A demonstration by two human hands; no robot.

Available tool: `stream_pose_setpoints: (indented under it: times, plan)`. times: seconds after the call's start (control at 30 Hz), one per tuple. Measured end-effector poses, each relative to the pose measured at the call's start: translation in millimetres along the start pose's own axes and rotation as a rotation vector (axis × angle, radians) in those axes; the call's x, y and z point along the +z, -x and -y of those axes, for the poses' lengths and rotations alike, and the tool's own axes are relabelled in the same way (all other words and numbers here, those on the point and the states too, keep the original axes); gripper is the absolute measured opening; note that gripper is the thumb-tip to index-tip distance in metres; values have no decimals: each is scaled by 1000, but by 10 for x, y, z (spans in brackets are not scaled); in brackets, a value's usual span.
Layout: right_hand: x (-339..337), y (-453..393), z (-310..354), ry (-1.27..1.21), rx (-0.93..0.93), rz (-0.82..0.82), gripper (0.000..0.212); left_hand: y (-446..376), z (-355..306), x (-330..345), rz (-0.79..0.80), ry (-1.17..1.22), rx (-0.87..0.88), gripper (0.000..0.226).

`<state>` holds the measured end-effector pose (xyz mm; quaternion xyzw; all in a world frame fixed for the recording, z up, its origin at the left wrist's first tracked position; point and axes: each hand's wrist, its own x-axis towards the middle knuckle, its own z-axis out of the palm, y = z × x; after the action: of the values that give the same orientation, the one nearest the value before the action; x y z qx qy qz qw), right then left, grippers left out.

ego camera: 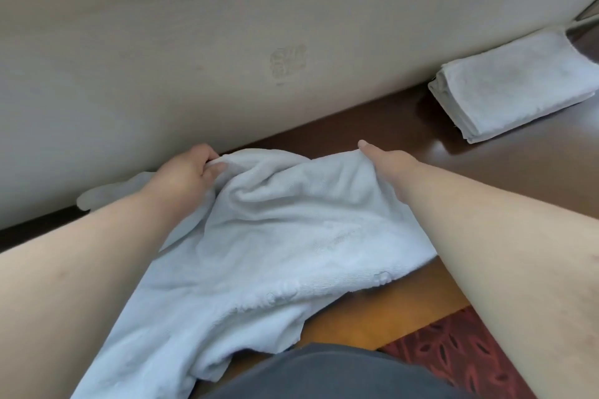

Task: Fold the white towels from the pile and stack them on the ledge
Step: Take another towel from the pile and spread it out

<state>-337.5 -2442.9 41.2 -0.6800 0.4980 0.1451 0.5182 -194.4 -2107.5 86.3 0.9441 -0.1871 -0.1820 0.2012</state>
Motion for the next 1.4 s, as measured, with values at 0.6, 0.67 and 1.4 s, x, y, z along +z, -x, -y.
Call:
stream_pose_setpoints:
  times: [0.6,0.67,1.4]
  plan:
    - [-349,260,-211,-184,-300,-424,51,-311,-178,-42,-72,-251,-268,25]
    - [-342,258,-234,-167,-271,-318,53,-275,-223,-61,-64,-255,-240,22]
    - [-431,306,-130,187,-492,215,23,-388,-1947,976,343,-256,210,93]
